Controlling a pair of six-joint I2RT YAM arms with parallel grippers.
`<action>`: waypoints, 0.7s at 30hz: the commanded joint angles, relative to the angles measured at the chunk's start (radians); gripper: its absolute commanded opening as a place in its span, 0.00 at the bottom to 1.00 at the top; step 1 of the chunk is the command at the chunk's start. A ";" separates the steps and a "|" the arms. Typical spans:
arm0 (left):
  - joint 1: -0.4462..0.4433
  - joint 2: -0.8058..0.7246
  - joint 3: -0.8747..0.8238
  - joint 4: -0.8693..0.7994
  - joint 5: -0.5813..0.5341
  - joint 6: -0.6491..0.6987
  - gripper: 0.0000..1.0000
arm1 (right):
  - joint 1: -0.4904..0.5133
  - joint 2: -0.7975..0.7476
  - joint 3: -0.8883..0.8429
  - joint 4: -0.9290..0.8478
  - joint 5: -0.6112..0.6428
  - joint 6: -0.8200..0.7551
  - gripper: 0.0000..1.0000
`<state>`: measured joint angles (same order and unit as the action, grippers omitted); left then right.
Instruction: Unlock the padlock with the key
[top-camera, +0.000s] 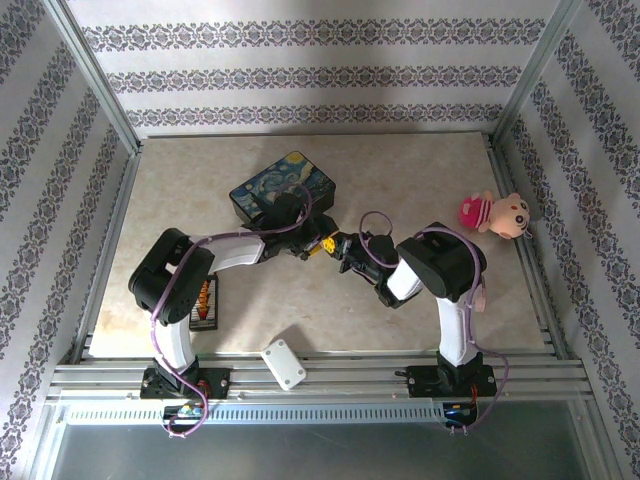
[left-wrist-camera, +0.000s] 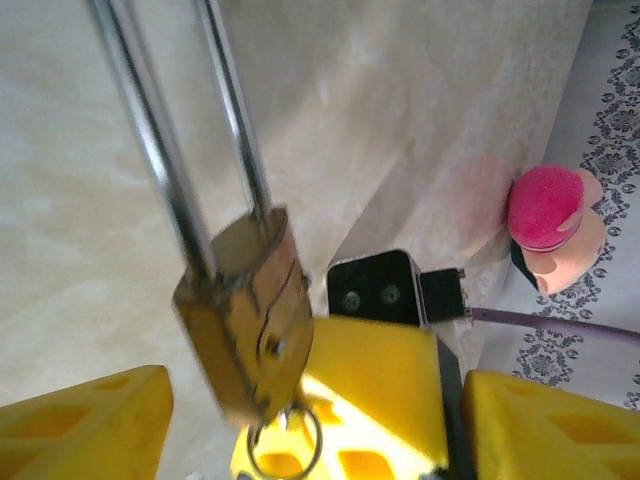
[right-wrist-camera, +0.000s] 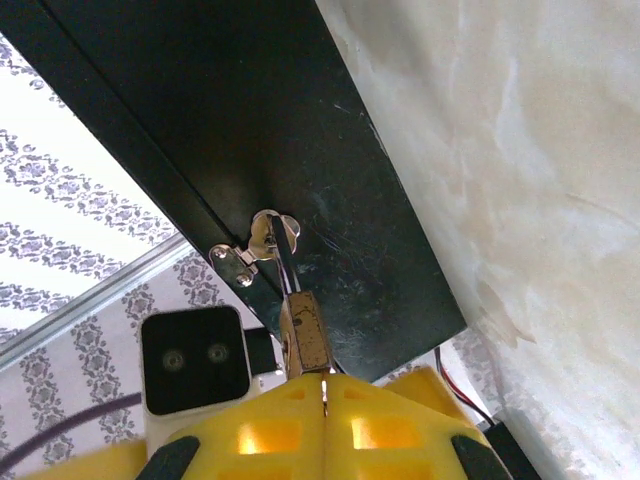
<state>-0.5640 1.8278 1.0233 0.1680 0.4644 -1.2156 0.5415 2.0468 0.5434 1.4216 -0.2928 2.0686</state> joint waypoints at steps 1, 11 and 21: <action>-0.010 -0.044 -0.019 -0.065 0.015 0.010 0.82 | 0.015 0.030 0.016 -0.033 0.035 0.083 0.00; 0.019 -0.100 -0.043 -0.064 -0.159 0.029 0.58 | 0.037 0.041 0.051 -0.033 0.036 0.046 0.00; 0.019 -0.085 -0.068 -0.022 -0.294 0.007 0.50 | 0.052 0.038 0.059 -0.033 0.046 0.041 0.00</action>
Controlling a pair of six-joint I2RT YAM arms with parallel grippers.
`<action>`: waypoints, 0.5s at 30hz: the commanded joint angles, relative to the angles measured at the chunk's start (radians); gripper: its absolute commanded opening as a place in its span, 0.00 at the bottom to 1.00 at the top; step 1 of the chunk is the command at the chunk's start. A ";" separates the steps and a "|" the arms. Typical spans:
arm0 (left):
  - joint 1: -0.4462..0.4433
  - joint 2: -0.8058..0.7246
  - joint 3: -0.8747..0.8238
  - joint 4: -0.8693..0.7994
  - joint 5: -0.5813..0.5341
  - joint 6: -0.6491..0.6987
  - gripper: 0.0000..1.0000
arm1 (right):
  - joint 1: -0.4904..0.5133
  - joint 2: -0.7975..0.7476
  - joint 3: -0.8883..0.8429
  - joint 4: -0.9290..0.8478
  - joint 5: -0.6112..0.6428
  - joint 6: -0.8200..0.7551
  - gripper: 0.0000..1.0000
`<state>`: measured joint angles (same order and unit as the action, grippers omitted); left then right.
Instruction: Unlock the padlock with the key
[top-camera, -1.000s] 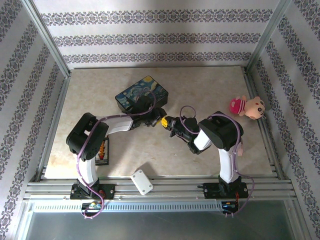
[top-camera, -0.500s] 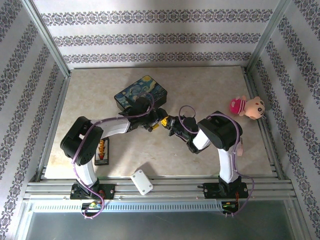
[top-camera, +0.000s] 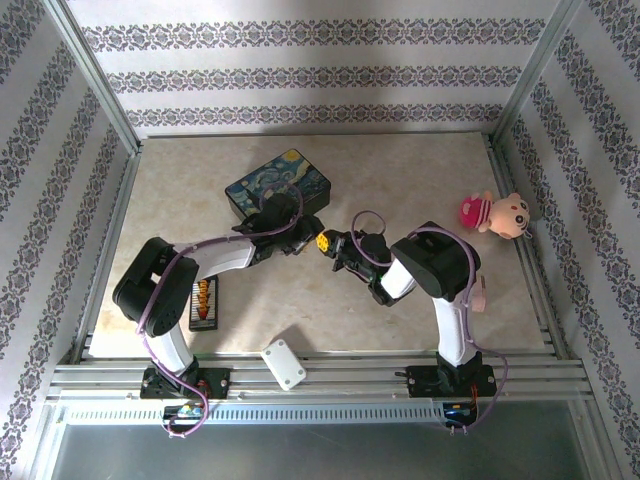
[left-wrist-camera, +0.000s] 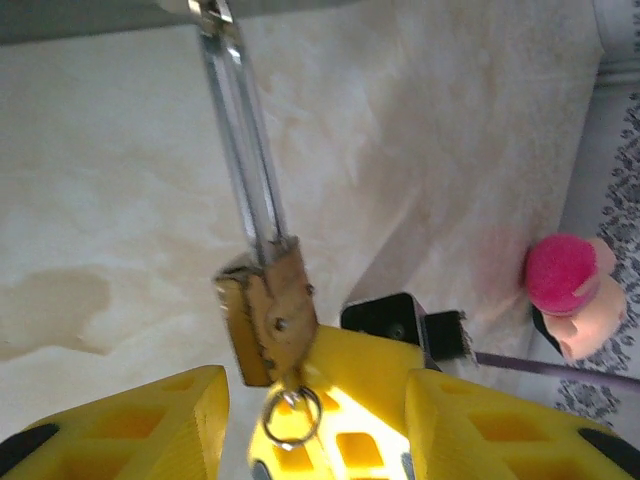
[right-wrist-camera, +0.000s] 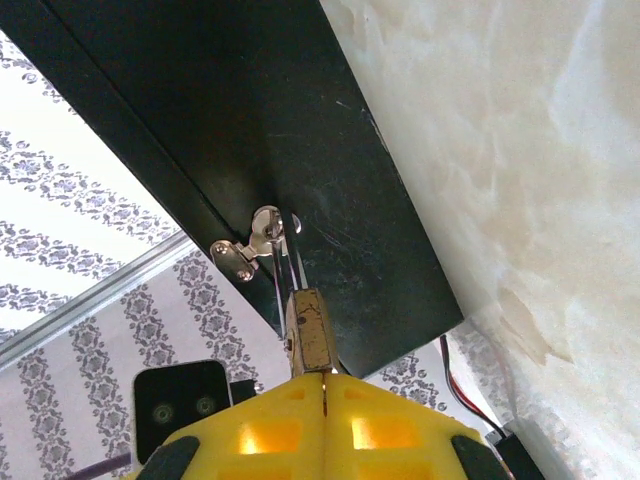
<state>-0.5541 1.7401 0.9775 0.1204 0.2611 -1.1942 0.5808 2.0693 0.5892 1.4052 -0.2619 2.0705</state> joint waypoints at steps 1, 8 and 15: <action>0.010 -0.002 -0.025 0.024 -0.111 -0.014 0.50 | 0.013 0.016 0.014 -0.017 0.014 0.039 0.00; 0.009 -0.011 -0.040 0.054 -0.198 -0.027 0.49 | 0.020 0.028 0.036 -0.017 0.014 0.037 0.00; 0.009 0.037 -0.024 0.126 -0.134 -0.055 0.33 | 0.028 0.031 0.050 -0.018 0.016 0.037 0.00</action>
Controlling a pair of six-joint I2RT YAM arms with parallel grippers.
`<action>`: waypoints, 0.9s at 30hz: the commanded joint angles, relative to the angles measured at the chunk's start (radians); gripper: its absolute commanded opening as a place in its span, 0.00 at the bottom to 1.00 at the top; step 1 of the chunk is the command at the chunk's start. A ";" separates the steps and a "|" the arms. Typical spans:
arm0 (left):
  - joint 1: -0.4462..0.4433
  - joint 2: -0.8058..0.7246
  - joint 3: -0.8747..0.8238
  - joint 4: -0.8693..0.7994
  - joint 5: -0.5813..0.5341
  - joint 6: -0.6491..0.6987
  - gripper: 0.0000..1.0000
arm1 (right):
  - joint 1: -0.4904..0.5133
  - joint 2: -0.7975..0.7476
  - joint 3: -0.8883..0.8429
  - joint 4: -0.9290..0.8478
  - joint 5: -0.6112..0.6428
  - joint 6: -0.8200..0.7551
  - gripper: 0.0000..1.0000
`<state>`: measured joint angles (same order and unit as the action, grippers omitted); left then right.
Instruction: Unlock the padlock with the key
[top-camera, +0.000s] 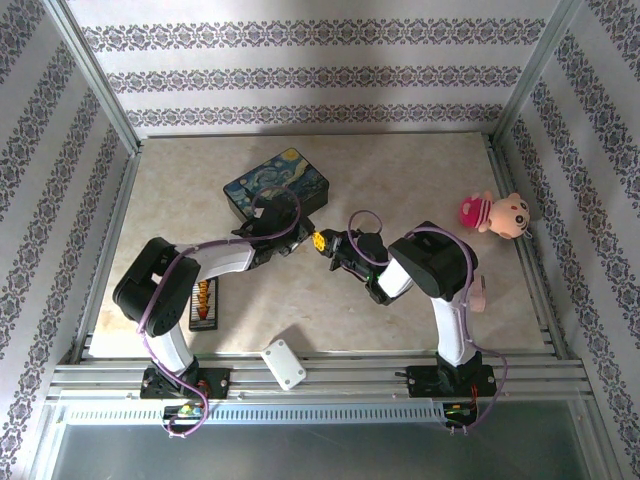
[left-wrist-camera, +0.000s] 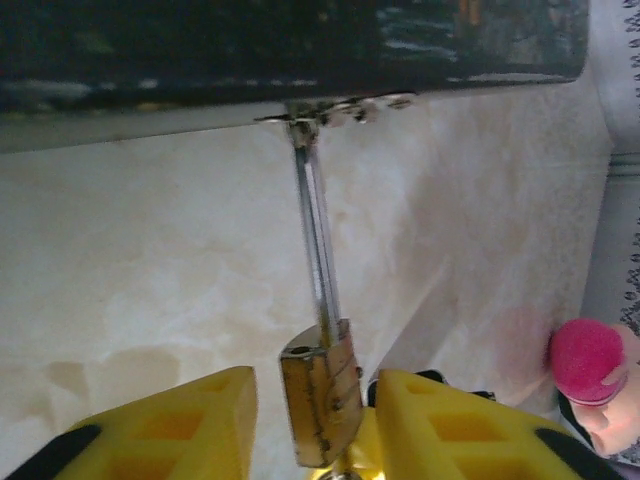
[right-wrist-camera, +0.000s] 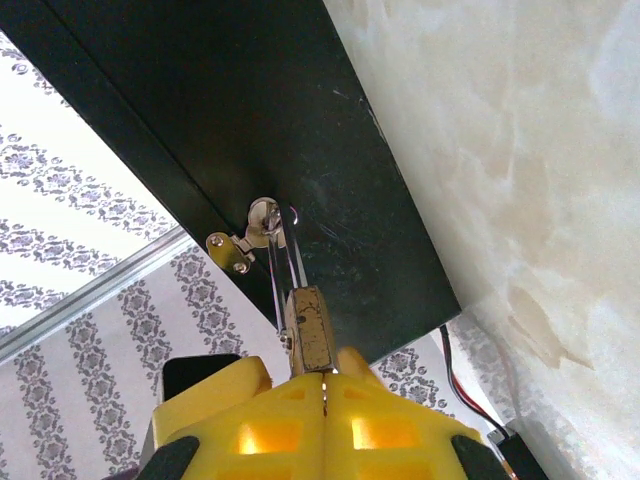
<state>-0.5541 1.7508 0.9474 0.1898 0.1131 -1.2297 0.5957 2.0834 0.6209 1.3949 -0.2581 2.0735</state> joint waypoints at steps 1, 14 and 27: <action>0.008 0.029 0.004 0.061 0.021 -0.022 0.32 | 0.013 0.018 0.021 -0.007 0.012 0.032 0.00; 0.010 0.020 -0.011 0.044 0.025 -0.009 0.02 | 0.001 -0.017 -0.001 -0.007 0.011 -0.056 0.10; 0.016 0.003 0.009 0.024 0.045 0.002 0.00 | -0.051 -0.102 -0.143 -0.015 0.013 -0.345 0.31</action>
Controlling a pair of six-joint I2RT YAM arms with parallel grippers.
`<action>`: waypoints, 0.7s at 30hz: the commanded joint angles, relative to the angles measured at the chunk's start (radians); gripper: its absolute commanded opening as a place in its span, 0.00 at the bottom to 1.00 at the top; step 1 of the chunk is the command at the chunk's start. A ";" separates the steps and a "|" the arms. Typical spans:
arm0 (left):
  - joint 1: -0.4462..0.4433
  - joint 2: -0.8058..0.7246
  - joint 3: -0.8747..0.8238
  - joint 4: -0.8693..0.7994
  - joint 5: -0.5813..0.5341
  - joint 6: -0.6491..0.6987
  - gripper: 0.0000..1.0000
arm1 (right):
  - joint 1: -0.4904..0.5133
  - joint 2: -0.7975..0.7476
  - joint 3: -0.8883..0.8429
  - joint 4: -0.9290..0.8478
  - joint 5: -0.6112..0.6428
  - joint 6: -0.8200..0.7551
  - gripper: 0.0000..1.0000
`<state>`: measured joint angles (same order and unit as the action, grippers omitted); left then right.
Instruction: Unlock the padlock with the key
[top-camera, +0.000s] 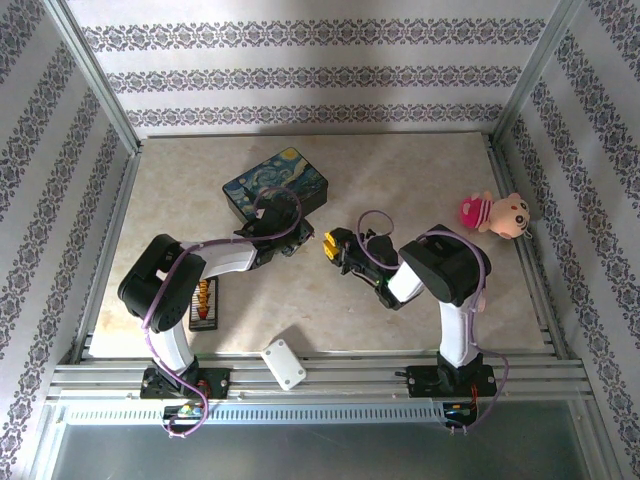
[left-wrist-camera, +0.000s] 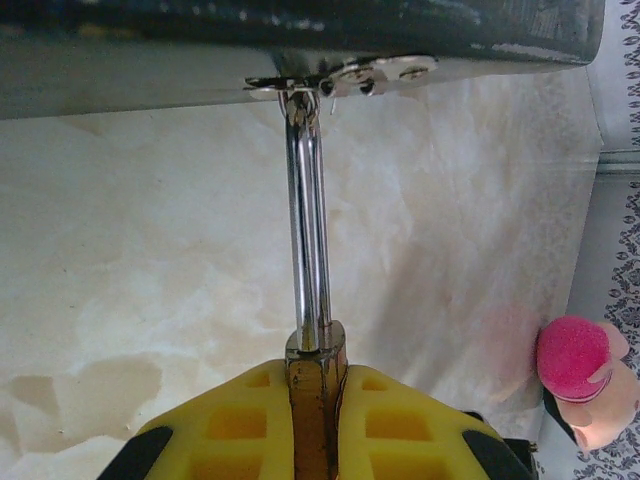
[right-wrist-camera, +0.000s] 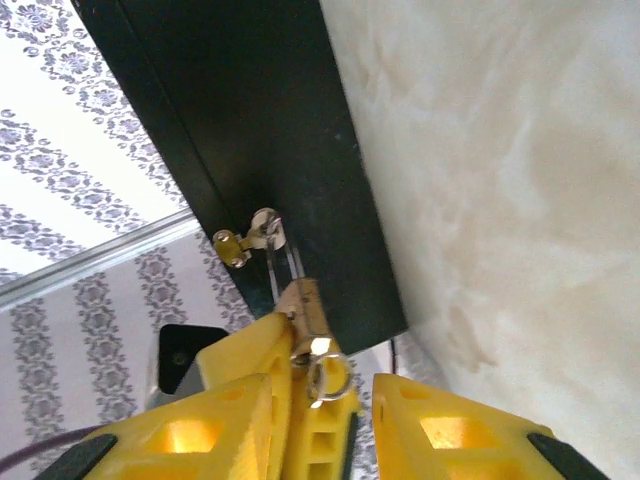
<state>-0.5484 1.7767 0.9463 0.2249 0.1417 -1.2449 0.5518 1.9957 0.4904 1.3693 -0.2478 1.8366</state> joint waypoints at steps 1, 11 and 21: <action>0.011 -0.028 0.011 -0.016 0.022 0.021 0.00 | -0.009 -0.012 -0.011 0.002 -0.009 -0.132 0.31; 0.010 -0.086 0.074 -0.294 -0.052 0.230 0.00 | -0.030 0.003 0.034 -0.076 -0.087 -0.266 0.30; 0.008 -0.020 0.035 -0.182 0.001 0.260 0.07 | -0.046 -0.183 0.175 -0.601 -0.144 -0.604 0.30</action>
<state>-0.5476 1.7329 0.9993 0.0021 0.1123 -1.0138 0.5121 1.8881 0.6071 0.9958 -0.3672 1.4174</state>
